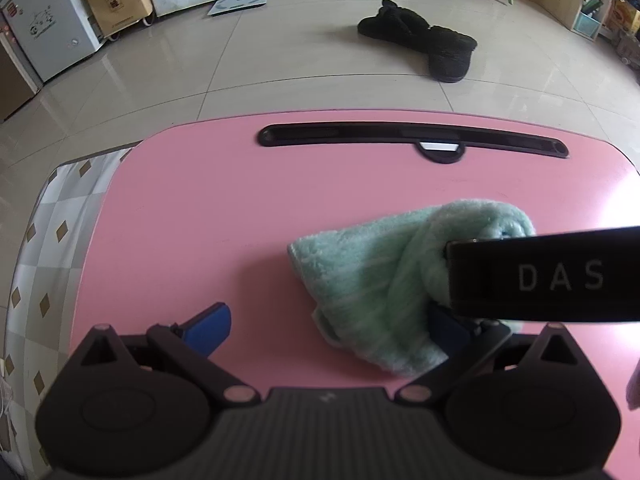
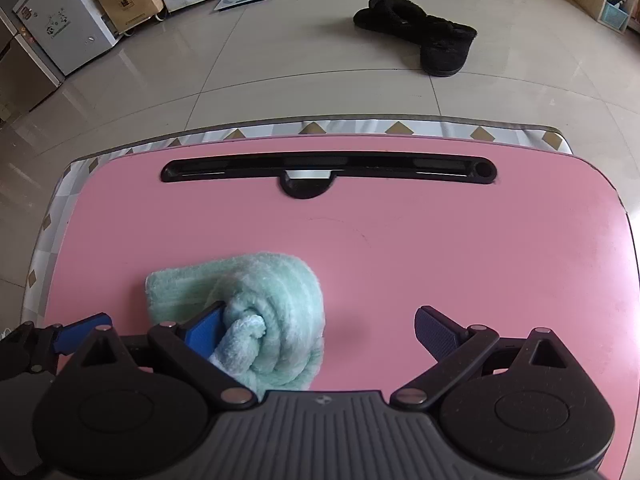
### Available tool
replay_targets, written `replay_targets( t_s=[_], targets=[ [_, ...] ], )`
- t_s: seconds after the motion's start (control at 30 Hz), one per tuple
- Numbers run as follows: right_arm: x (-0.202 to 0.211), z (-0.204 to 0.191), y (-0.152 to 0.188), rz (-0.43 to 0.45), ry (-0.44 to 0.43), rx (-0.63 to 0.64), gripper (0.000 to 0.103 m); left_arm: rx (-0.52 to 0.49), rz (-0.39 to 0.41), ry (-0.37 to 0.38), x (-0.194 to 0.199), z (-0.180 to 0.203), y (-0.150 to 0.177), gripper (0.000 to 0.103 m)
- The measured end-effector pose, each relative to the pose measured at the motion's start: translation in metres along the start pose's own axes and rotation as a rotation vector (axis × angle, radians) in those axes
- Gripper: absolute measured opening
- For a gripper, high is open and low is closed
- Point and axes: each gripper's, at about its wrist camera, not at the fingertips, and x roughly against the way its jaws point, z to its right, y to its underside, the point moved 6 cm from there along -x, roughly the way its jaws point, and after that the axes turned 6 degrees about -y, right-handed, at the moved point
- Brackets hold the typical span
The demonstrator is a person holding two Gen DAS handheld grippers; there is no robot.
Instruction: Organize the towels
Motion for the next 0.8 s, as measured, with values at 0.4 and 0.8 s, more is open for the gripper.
replay_targets(
  t_s=[0.4,0.8],
  targets=[
    [-0.013,-0.03,-0.008,-0.006,-0.036,0.028,0.095,0.084,-0.017,-0.041,-0.005,-0.032,-0.001,0.103],
    [-0.026,-0.06,-0.015,0.0,-0.07,0.051,0.094,0.166,-0.031,-0.077,-0.011,-0.063,-0.001,0.103]
  ],
)
